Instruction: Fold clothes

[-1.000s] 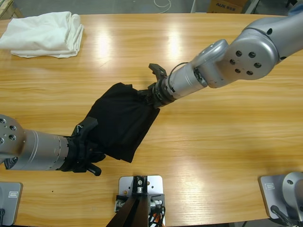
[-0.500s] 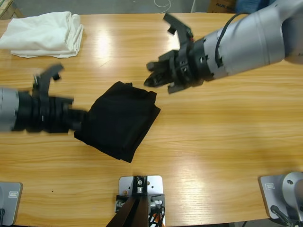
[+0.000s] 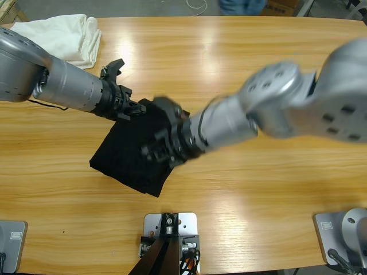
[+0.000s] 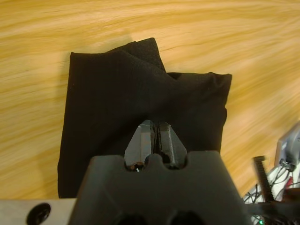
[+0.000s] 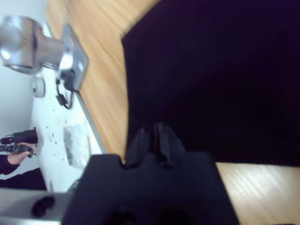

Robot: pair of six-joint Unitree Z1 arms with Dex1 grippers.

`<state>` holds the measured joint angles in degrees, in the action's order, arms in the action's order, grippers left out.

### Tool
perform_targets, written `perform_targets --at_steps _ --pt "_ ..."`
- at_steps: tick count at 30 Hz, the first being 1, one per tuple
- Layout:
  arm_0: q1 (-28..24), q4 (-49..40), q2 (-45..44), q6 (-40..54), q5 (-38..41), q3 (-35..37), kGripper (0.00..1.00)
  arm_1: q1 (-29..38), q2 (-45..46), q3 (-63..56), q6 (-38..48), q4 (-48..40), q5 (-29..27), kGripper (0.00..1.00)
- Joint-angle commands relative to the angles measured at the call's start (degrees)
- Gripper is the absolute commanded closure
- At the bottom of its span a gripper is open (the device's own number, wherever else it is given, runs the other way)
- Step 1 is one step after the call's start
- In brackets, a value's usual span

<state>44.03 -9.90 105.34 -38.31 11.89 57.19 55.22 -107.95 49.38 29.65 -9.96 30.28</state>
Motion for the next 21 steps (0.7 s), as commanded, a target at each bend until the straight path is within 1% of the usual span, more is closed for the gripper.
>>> perform_targets --at_steps 1,5,11,21 --pt "-0.53 2.35 4.26 0.39 1.4 -2.05 1.0 2.19 -4.28 -5.15 2.77 -4.84 0.83 1.0" --pt "-0.44 3.22 5.47 0.34 1.55 -2.01 1.0 2.95 -5.23 -6.23 3.63 -4.9 0.83 1.0" --pt "-0.44 4.37 7.5 0.34 1.82 -1.91 1.0 5.85 -7.29 -7.62 5.61 -4.9 1.09 1.0" --pt "-1.37 4.37 8.74 -0.22 0.34 -2.66 1.0 5.87 -8.24 -8.83 6.42 -6.04 1.01 1.0"
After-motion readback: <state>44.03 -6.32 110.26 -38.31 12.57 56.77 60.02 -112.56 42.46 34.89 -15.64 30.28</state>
